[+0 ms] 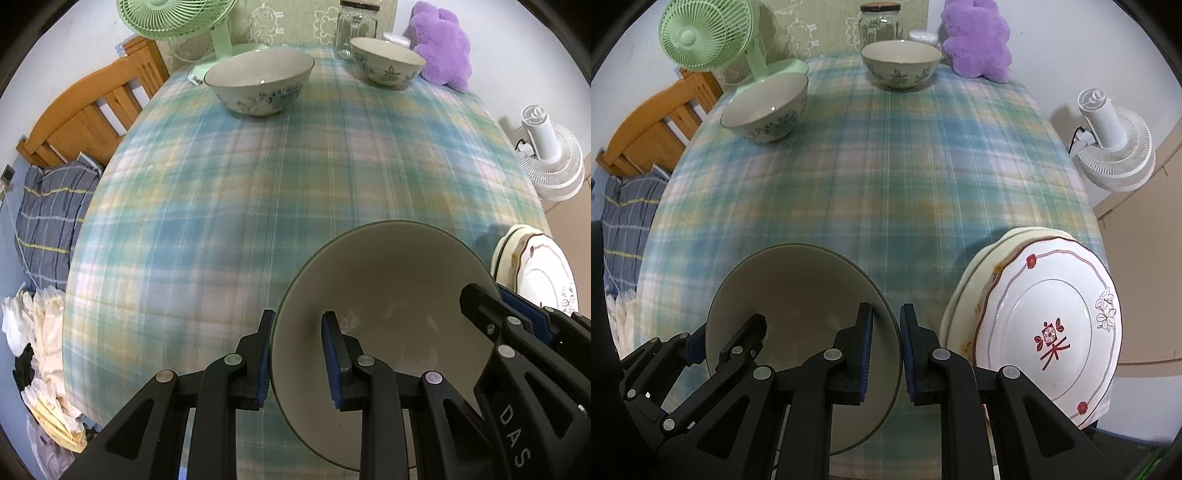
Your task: Organize plates and bowls
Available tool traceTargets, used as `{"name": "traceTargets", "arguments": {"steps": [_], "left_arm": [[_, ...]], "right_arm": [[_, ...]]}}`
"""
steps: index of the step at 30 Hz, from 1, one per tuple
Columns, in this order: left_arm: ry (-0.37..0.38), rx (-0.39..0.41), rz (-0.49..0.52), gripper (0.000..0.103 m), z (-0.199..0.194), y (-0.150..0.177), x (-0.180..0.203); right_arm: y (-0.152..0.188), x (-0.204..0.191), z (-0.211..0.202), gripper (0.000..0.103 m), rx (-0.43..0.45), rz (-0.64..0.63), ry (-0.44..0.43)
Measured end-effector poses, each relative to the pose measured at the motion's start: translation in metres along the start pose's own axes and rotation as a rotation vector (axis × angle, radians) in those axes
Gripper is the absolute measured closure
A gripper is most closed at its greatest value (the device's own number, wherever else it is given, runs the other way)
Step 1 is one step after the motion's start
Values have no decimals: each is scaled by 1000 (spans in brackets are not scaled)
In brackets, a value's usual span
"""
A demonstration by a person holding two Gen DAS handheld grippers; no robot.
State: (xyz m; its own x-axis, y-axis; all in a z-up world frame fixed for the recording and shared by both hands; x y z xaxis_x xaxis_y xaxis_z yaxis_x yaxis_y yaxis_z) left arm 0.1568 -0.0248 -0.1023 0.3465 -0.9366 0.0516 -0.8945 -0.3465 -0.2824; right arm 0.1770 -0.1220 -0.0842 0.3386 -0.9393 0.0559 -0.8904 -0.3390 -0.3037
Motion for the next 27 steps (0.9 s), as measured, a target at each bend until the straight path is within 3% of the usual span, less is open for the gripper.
{"name": "traceTargets", "arguments": {"steps": [11, 15, 18, 20, 22, 27], "left_arm": [[-20, 9, -39, 80, 5, -2, -2], [-8, -3, -39, 64, 7, -4, -2], [4, -12, -35, 49, 6, -4, -2], [12, -9, -36, 40, 5, -5, -2], [17, -1, -31, 33, 3, -6, -2], [26, 9, -13, 26, -2, -10, -1]], "right_arm": [[-3, -1, 13, 83, -11, -59, -33], [-6, -1, 15, 81, 2, -51, -43], [-6, -2, 17, 70, -4, -46, -71], [-7, -3, 17, 49, 2, -47, -82], [-8, -3, 15, 40, 16, -46, -68], [-10, -3, 12, 35, 26, -42, -69]]}}
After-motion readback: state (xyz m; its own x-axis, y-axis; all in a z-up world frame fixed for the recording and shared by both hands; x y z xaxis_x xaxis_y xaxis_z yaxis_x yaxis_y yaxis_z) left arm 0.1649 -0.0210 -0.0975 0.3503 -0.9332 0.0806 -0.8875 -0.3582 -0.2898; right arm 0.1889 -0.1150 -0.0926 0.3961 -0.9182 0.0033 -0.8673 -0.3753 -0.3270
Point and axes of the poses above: each gripper's, at about its wrist camera, not at the fingertips, and z roughly the way its jaws point, x to its right, y to its underside, the point moved 5 cm from there along z, roughly the way its jaws point, and after that the axes turned 14 degrees about -z, right-handed, at the moved point
